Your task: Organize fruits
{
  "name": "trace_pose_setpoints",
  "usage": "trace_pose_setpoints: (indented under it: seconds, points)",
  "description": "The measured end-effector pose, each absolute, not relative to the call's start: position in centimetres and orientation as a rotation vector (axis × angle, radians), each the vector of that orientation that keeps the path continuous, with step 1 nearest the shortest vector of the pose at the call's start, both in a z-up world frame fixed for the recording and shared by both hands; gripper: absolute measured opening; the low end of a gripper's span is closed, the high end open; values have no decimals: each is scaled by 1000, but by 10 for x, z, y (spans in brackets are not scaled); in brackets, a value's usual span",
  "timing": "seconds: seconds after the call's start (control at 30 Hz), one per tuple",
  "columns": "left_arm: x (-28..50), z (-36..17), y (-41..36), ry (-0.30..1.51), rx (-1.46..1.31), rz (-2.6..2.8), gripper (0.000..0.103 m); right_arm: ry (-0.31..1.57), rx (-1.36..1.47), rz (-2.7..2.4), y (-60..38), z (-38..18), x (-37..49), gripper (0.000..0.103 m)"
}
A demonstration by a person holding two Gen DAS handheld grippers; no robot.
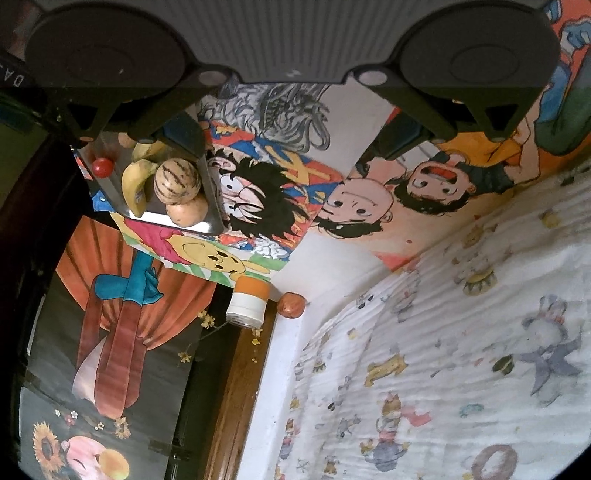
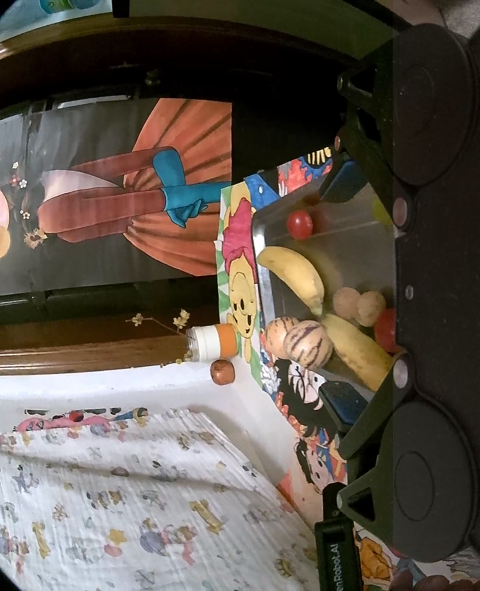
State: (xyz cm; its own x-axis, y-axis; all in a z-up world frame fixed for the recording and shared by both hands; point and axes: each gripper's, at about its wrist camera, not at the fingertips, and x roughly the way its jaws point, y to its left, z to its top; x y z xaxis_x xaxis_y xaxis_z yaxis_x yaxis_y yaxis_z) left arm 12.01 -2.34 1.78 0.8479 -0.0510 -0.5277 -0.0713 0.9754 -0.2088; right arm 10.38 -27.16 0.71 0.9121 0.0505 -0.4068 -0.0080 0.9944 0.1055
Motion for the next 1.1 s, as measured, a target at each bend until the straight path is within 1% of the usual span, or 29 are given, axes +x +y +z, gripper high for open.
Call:
trace_pose_setpoints:
  seconds: [0.33,0.8,1.1]
  points:
    - [100,19,-21,516,-200,32,103,391,107,38,-273,5,89,102]
    - [84,13,-19,504,-187,40,103,348,116,58,-274,2,72,102]
    - [76,10,-19,496,-174,32,103,357,119,66,-274,2,65,103]
